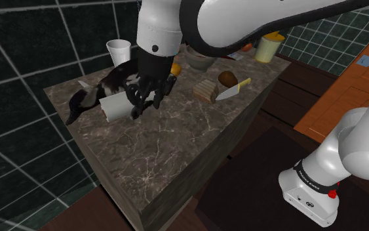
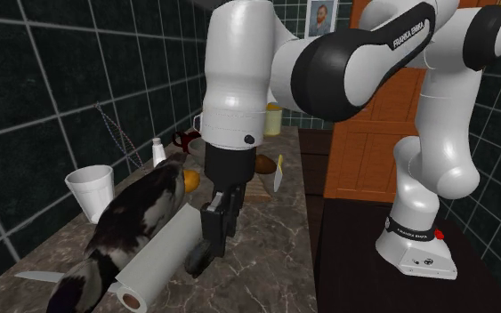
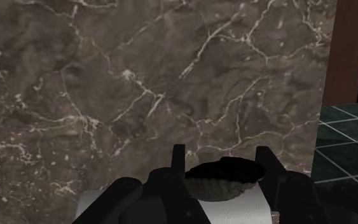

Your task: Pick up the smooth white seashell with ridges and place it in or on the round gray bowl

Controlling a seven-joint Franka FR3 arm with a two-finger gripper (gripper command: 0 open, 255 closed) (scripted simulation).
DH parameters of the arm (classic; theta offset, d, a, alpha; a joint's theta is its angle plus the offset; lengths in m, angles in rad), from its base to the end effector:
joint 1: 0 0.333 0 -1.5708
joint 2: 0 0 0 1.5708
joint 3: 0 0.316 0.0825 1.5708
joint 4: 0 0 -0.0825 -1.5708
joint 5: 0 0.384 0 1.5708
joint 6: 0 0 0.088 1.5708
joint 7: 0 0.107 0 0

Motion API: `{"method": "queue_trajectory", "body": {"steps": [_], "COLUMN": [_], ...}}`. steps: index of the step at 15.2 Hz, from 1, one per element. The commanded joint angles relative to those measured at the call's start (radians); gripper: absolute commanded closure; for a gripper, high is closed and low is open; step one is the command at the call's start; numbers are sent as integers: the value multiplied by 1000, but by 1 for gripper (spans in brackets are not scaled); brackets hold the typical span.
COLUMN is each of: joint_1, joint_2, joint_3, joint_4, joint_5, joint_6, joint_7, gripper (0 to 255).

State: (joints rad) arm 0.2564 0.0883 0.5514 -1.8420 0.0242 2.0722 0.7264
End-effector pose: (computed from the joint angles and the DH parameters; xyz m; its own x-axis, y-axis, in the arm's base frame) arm 0.4191 0.4276 0.4969 0.9958 0.0606 0.0690 0.0706 -0.9856 -0.1535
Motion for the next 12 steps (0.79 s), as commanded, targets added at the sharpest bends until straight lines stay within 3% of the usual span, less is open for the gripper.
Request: {"method": "queue_trajectory", "body": {"steps": [1,12], "joint_1": [-1,-1], "joint_2": [-8,-16], "joint_3": [0,1], "joint_4": [22,152], "joint_5": [4,7], "joint_6": [-29,-165], "joint_7": [-2,3], "gripper": [255,255]}}
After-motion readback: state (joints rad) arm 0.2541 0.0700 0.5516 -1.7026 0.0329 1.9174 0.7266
